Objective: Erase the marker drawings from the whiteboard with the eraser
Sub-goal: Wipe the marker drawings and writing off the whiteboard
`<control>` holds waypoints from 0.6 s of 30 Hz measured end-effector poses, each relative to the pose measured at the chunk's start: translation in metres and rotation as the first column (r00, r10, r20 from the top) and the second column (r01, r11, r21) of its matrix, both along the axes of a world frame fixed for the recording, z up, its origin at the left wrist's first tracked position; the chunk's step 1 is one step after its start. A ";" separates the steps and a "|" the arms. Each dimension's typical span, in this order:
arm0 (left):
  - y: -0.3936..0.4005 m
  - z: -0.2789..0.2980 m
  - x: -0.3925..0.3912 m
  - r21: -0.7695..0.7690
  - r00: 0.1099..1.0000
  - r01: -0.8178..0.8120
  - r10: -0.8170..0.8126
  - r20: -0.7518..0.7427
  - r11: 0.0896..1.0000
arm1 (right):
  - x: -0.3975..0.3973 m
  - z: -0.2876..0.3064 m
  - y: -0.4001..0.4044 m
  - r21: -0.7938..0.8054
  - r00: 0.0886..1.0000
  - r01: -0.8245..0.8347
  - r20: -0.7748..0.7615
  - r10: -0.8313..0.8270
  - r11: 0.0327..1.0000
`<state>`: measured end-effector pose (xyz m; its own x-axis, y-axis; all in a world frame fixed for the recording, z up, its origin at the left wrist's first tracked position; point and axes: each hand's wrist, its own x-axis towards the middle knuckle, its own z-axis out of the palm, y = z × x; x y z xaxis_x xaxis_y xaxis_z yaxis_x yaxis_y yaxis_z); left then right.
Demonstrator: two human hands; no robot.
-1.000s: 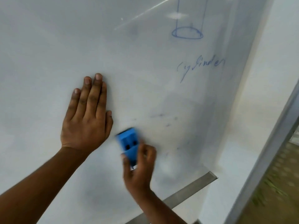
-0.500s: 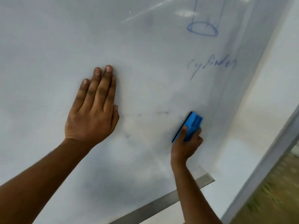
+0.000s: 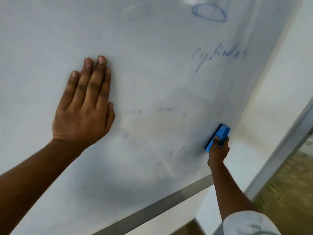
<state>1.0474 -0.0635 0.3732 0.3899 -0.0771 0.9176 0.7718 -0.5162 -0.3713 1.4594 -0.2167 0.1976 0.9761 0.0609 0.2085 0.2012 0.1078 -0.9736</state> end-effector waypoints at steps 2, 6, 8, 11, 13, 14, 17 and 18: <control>-0.001 -0.001 0.001 -0.008 1.000 -0.015 0.015 -0.001 1.000 | -0.022 -0.006 0.008 0.008 0.999 0.032 -0.002 -0.032 0.999; 0.000 0.000 0.002 0.002 1.000 -0.021 0.021 0.000 1.000 | -0.189 -0.054 0.035 -0.051 0.945 -0.057 0.319 0.071 0.997; 0.000 0.001 -0.001 -0.008 1.000 0.001 -0.002 -0.007 1.000 | -0.264 -0.084 0.029 -0.170 0.851 -0.242 0.436 0.293 0.955; -0.001 0.002 -0.004 -0.016 1.000 0.020 -0.020 -0.012 1.000 | -0.254 -0.086 0.016 -0.260 0.733 -0.360 0.515 0.444 0.896; -0.003 0.002 -0.004 -0.018 0.999 0.027 -0.027 -0.025 0.999 | -0.203 -0.073 0.009 -0.229 0.797 -0.311 0.466 0.384 0.922; -0.003 0.001 -0.004 -0.018 0.999 0.021 -0.022 -0.025 1.000 | -0.172 -0.067 0.006 -0.215 0.855 -0.252 0.407 0.321 0.943; -0.003 -0.001 -0.002 -0.023 1.000 0.002 -0.002 -0.020 1.000 | -0.083 -0.049 -0.006 -0.132 0.966 -0.200 0.140 0.218 0.971; -0.003 0.000 -0.001 -0.016 1.000 -0.005 0.004 -0.020 1.000 | -0.066 -0.045 -0.009 -0.088 0.971 -0.223 0.066 0.229 0.971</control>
